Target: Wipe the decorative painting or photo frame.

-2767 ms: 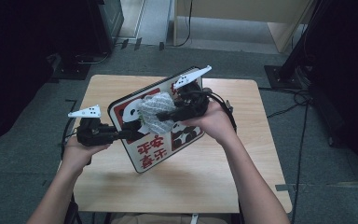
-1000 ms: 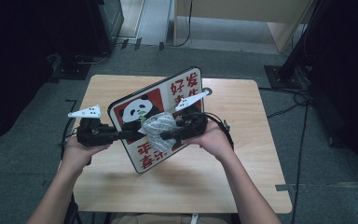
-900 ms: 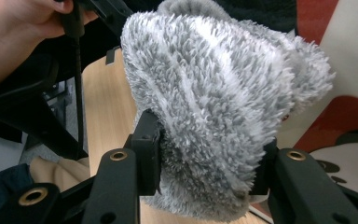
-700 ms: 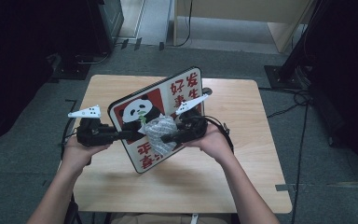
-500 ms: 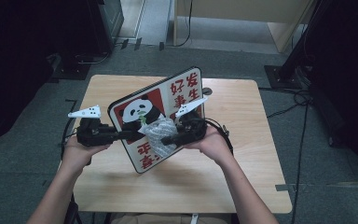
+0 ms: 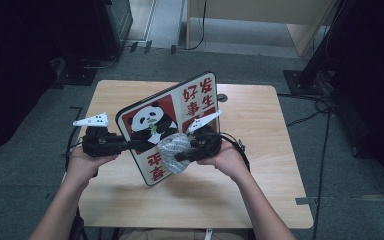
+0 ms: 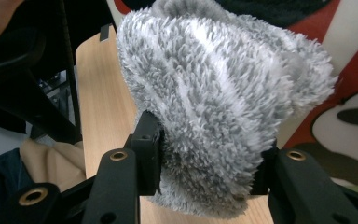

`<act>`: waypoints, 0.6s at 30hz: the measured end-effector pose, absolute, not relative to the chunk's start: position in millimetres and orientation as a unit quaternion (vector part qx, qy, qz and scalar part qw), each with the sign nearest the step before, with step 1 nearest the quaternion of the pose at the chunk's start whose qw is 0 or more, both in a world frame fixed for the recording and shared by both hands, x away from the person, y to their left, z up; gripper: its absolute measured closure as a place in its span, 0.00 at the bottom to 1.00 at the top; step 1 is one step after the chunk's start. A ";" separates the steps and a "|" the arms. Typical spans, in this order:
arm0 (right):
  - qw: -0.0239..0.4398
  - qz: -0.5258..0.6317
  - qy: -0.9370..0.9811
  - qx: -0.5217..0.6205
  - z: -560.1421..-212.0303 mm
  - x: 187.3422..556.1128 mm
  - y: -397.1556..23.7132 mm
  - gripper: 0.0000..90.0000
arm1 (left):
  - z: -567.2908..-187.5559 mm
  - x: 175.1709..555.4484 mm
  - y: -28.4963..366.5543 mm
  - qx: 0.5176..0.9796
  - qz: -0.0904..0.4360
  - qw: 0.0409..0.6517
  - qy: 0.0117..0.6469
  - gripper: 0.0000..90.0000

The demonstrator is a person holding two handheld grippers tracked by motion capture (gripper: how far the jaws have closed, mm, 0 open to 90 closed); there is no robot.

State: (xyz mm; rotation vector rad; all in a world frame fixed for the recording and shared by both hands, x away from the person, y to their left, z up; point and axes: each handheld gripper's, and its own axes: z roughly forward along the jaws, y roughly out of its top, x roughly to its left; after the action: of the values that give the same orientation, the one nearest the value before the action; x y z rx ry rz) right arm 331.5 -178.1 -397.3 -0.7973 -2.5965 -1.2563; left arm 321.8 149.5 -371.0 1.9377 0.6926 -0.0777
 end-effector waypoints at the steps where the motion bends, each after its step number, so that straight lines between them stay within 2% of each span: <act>1: 0.075 -0.418 -0.865 -0.265 -398.7 331.4 -178.4 0.65 | -371.0 321.8 149.5 0.807 -0.032 0.515 0.288 0.85; 18: 0.085 -0.405 -0.869 -0.272 -422.5 327.5 -180.4 0.65 | -370.9 321.5 149.5 0.807 -0.033 0.515 0.288 0.84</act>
State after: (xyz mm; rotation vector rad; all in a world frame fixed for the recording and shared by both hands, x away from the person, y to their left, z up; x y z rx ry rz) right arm 327.5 -180.4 -422.5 -0.8123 -2.5914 -1.2080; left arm 321.5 149.5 -370.9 1.9390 0.6908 -0.0797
